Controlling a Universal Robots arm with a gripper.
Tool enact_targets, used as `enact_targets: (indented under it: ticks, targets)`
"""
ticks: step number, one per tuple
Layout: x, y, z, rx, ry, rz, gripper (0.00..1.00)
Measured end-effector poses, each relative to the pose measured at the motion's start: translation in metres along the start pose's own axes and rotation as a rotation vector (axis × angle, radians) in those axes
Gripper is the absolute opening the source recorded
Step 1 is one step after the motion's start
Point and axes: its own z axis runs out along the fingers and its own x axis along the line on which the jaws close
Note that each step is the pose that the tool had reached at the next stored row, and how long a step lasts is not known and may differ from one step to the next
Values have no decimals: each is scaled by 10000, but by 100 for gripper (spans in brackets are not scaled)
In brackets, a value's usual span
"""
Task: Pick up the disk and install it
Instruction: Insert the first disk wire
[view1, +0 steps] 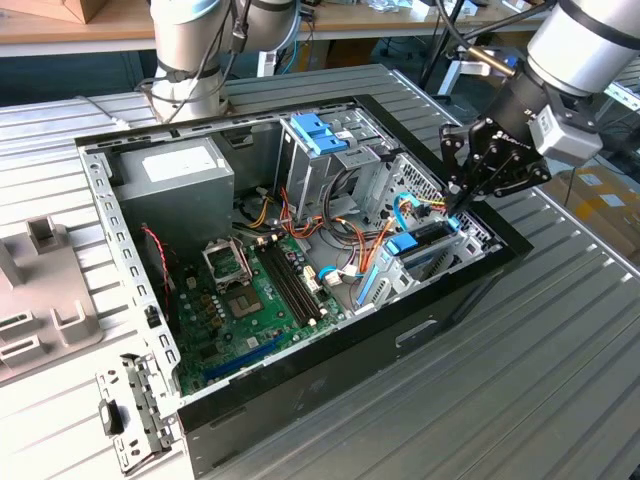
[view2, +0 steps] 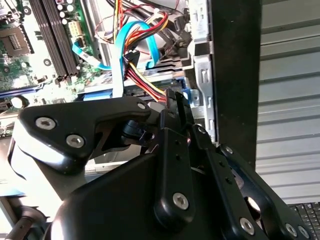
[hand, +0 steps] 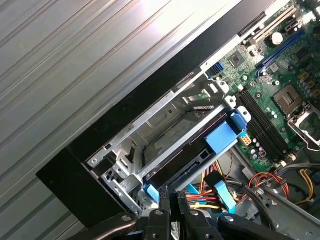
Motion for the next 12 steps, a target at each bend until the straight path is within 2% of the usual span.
enact_targets:
  ticks: [6, 12]
  targets:
    - [-115, 104, 23, 1, -1, -1, 17]
    - [-120, 107, 23, -1, 0, 11, 17]
